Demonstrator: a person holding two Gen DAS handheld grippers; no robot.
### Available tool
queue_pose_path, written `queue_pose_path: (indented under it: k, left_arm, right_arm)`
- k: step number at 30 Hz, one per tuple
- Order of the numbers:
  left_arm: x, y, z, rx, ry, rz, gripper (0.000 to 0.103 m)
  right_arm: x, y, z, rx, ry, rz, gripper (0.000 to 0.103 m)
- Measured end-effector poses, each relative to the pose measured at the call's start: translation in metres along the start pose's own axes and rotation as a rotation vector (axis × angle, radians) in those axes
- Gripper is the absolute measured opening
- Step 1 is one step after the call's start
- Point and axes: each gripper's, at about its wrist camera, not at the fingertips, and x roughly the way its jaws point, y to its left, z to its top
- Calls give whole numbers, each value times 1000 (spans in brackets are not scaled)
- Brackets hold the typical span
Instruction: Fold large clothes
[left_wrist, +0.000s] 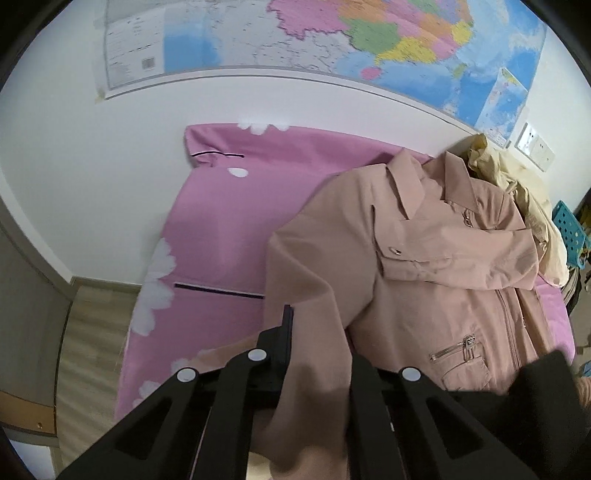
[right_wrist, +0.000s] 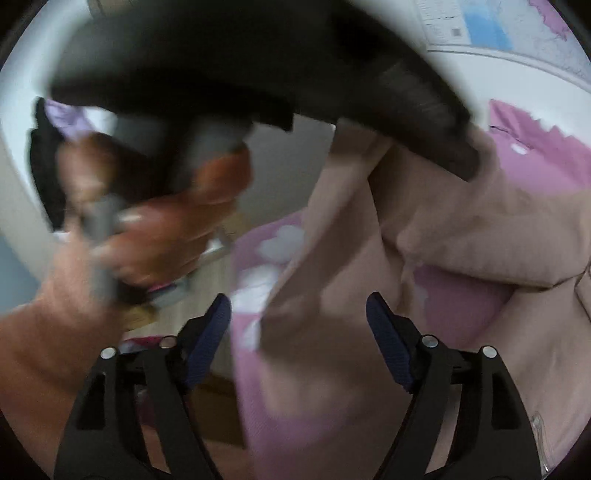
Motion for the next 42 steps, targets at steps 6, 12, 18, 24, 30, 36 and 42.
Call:
queue_pose_path:
  k: [6, 12, 18, 24, 30, 36, 42]
  left_arm:
    - [-16, 12, 10, -57, -60, -62, 6]
    - [-61, -6, 19, -42, -240, -209, 47]
    - [-56, -39, 31, 36, -275, -182, 47]
    - [19, -60, 34, 83, -109, -132, 53]
    - [102, -75, 28, 110, 89, -64, 56]
    - [120, -76, 30, 105, 101, -52, 56]
    - [122, -85, 35, 114, 82, -36, 36]
  right_arm:
    - [-33, -16, 5, 32, -55, 86, 2]
    - [-172, -55, 20, 72, -220, 72, 2]
    - [-291, -130, -26, 225, -222, -192, 2]
    - [-303, -205, -101, 510, -131, -396, 20]
    - [-309, -225, -141, 572, -216, -410, 79]
    - [-322, -204, -171, 465, -205, -454, 91]
    - [-324, -168, -193, 350, -194, -481, 97]
